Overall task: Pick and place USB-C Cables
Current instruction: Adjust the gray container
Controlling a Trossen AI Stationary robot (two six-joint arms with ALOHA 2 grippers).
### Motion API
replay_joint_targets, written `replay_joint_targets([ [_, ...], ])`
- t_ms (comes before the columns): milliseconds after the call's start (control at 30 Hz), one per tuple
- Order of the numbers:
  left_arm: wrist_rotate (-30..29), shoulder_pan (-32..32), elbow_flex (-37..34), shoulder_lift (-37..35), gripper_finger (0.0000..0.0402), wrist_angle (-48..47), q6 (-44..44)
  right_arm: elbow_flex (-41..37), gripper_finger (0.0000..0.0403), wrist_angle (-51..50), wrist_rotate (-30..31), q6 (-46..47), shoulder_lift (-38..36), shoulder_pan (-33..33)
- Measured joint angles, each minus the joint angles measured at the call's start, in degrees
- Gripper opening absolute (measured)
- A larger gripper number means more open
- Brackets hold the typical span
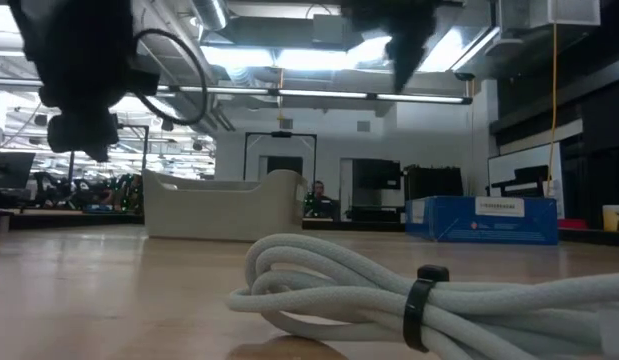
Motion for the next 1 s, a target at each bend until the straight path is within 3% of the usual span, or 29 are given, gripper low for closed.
replay_joint_targets([
  [200,2.2,6.7,0.0,-6.0,0.0119,2.3,13.8,-2.7,0.0129,-5.4,12.4,10.5,-9.0,2.6],
  [433,13.1,16.8,-0.5,-16.0,0.0119,18.4,44.6,-11.7,0.0129,-5.7,16.0,19.3,-21.4,6.0],
  [733,22.2,31.7,-0.6,-12.9,0.0119,19.9,66.7,-28.2,0.0129,-5.3,15.9,32.1,-35.7,10.8],
  [1000,29.7,35.7,-0.6,-6.2,0.0119,29.1,74.8,-39.0,0.0129,-4.7,15.9,41.8,-43.9,13.3],
])
